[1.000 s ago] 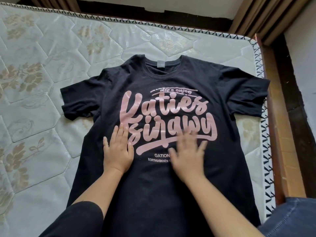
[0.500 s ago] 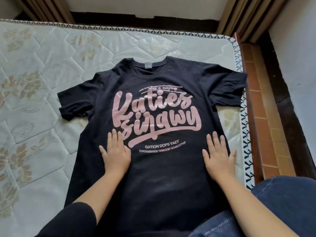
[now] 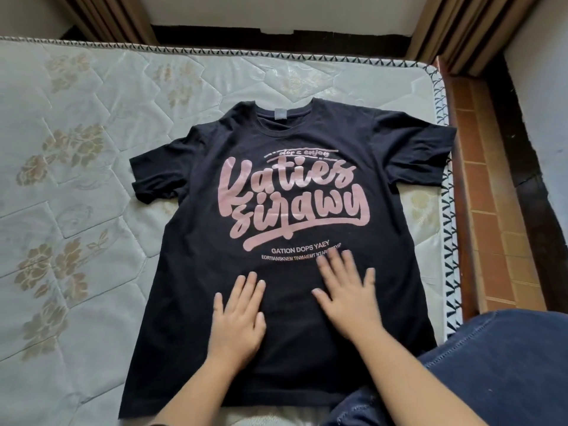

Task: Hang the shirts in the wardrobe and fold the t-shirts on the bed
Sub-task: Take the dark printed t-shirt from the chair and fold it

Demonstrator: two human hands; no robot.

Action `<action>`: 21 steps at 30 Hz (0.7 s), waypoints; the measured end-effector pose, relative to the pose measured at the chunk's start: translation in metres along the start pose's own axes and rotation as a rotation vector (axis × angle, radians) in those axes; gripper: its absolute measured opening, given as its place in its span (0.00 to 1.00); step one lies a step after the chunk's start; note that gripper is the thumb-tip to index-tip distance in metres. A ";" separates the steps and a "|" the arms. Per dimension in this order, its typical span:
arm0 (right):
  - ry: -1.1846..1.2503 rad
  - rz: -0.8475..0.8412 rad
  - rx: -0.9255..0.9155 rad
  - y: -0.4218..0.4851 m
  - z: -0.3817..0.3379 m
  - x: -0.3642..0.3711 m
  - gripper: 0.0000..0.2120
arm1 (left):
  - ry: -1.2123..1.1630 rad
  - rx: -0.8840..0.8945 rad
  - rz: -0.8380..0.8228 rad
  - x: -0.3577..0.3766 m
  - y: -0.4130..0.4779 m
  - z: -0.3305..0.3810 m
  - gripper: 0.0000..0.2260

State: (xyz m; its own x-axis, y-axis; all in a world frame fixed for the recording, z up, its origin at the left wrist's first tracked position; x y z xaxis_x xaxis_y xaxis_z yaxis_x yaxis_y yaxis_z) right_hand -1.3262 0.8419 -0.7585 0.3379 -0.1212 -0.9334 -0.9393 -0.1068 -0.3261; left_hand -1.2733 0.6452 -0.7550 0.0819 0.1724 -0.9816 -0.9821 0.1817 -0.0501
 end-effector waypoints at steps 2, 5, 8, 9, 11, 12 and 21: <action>-0.046 0.005 0.157 0.009 0.052 -0.014 0.32 | -0.011 -0.131 -0.002 -0.007 -0.009 -0.035 0.26; -0.106 -0.101 0.315 0.005 0.105 -0.022 0.31 | -0.028 -0.290 -0.033 -0.011 -0.021 -0.076 0.28; -0.128 -0.102 0.344 0.004 0.101 -0.022 0.32 | -0.018 -0.322 -0.041 -0.011 -0.021 -0.081 0.28; -0.116 -0.055 0.329 0.005 0.089 -0.021 0.33 | -0.010 -0.330 -0.034 -0.012 -0.017 -0.076 0.27; -0.071 0.106 0.186 0.006 0.048 -0.019 0.35 | -0.021 -0.268 0.021 -0.019 -0.004 -0.053 0.25; -0.035 0.115 0.087 0.004 0.021 -0.013 0.36 | -0.029 -0.160 0.052 -0.021 0.004 -0.033 0.23; -0.050 0.025 -0.142 -0.018 -0.035 0.023 0.38 | -0.007 0.093 0.037 -0.003 0.011 0.006 0.26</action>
State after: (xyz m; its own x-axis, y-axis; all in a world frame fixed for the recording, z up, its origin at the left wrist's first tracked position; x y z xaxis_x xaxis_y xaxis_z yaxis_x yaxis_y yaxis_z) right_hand -1.2991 0.8061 -0.7684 0.3079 -0.0770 -0.9483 -0.9282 -0.2434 -0.2816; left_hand -1.2833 0.6525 -0.7514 0.0477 0.1875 -0.9811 -0.9646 0.2638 0.0035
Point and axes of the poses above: each hand's wrist, its own y-axis towards the middle knuckle, its own x-axis out of the palm, z = x × y, the point moved 9 cm from there along y, towards the middle knuckle, and after that the axes turned 5 degrees about x, right-handed, at the moved point
